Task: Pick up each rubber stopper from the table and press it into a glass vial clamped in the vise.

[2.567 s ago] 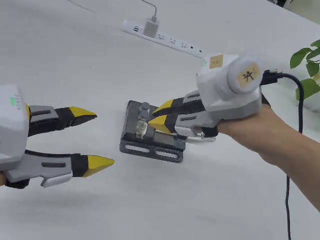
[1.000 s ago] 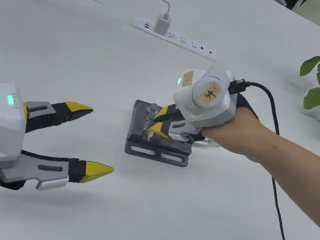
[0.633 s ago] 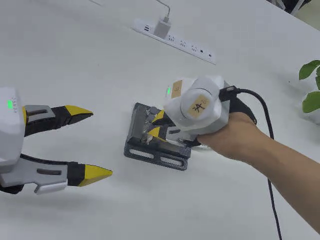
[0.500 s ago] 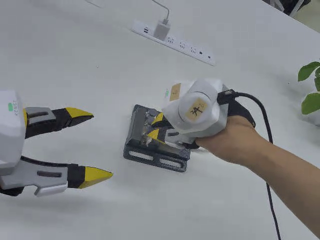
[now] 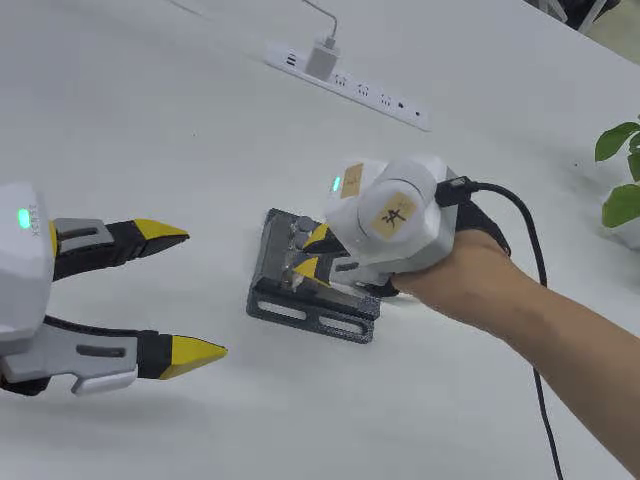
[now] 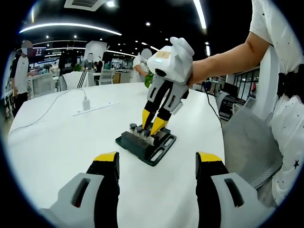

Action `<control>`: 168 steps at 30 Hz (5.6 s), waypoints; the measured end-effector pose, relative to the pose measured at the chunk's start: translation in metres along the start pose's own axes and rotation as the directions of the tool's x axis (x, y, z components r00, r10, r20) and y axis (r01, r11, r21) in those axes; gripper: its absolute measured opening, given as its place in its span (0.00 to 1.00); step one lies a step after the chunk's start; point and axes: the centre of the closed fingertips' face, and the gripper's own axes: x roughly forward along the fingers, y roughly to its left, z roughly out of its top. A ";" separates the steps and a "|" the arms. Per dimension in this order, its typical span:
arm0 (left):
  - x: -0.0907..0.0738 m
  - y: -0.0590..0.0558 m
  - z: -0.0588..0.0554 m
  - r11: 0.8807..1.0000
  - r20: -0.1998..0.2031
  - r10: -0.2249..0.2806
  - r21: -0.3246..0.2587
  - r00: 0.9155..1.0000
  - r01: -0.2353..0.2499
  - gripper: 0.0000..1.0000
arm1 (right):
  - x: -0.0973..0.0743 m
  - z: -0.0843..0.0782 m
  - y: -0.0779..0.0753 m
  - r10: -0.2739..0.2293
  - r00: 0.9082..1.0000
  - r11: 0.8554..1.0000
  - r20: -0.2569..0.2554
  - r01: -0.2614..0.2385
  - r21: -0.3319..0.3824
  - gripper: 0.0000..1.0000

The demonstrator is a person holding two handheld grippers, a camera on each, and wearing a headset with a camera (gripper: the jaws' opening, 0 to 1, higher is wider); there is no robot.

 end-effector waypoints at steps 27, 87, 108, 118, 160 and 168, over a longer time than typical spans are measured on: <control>0.000 0.001 -0.004 1.000 -0.016 -0.007 0.014 1.000 0.007 0.70 | -0.021 0.004 -0.007 0.011 0.994 0.991 0.105 -0.025 0.133 0.02; 0.012 0.000 -0.002 0.999 -0.003 -0.028 0.019 1.000 0.028 0.67 | -0.002 0.002 -0.001 0.111 0.994 0.990 -0.020 -0.109 0.086 0.00; 0.012 0.004 0.001 1.000 0.020 -0.020 0.014 1.000 0.020 0.66 | 0.001 0.004 -0.001 0.146 0.988 0.986 -0.060 -0.140 0.092 0.00; 0.011 0.006 0.003 1.000 0.028 -0.012 0.013 1.000 0.012 0.65 | 0.002 0.004 0.001 0.145 0.986 0.988 -0.088 -0.138 0.074 0.00; -0.002 -0.004 0.009 0.997 -0.032 -0.016 0.081 0.999 0.018 0.66 | -0.002 0.003 0.001 0.066 0.998 0.986 -0.009 -0.063 0.157 0.00; -0.007 -0.006 0.010 0.996 -0.047 -0.006 0.089 0.999 0.010 0.66 | -0.003 0.002 0.001 0.038 0.998 0.981 0.051 -0.047 0.187 0.00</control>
